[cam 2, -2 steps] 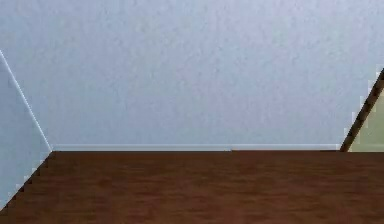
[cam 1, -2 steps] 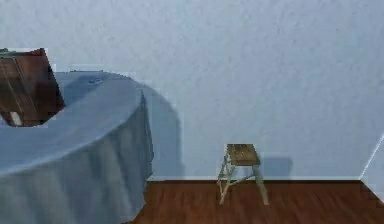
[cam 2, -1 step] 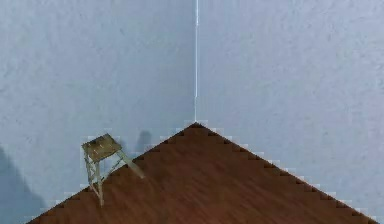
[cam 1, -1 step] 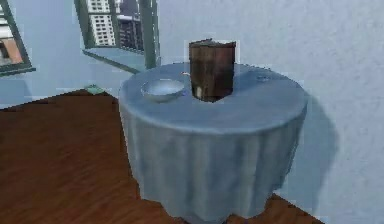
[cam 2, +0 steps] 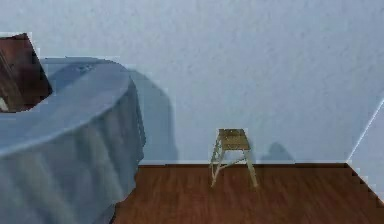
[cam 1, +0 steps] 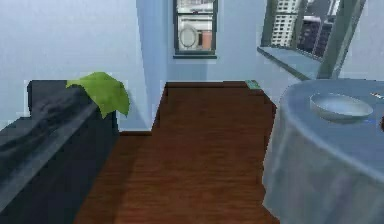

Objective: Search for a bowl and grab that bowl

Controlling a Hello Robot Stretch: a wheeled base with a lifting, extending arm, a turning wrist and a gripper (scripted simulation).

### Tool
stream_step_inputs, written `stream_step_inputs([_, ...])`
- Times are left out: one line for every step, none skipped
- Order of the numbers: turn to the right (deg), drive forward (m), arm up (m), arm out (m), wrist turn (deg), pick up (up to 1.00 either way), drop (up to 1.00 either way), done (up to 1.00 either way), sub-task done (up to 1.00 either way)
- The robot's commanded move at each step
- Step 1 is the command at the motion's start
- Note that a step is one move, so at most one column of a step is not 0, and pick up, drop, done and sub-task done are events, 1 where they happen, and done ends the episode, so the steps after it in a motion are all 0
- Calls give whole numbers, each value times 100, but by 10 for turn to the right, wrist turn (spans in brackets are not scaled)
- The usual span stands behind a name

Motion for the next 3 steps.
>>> stream_step_inputs([-450,0,0,0,0,0,0,0,0])
stream_step_inputs([0,0,50,0,0,0,0,0,0])
stream_step_inputs([0,0,38,0,0,0,0,0,0])
